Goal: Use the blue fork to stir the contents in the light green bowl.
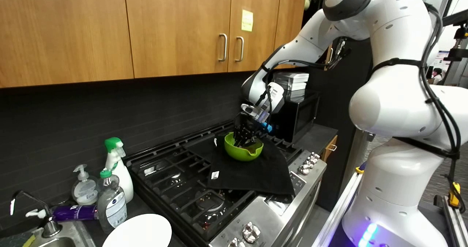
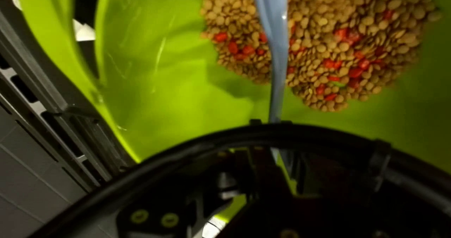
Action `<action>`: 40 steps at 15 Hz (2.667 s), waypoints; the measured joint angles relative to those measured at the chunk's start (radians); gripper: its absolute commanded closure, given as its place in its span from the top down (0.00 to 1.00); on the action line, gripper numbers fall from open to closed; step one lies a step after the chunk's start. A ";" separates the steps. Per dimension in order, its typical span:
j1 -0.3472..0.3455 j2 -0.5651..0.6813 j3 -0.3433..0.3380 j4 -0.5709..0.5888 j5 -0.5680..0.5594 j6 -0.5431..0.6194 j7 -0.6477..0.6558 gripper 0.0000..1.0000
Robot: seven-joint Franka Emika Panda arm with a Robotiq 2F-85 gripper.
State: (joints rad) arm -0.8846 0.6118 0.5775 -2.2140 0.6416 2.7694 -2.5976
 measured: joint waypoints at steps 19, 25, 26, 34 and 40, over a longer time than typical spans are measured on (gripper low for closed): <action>-0.082 0.041 0.113 -0.048 0.000 0.163 0.023 0.05; -0.198 -0.196 0.260 -0.121 0.061 0.127 0.045 0.05; -0.214 -0.228 0.283 -0.133 0.078 0.121 0.045 0.05; -0.257 -0.334 0.344 -0.183 0.126 0.098 0.044 0.66; -0.238 -0.302 0.308 -0.186 0.105 0.098 0.053 0.78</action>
State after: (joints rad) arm -1.1228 0.3098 0.8856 -2.3999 0.7461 2.8677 -2.5443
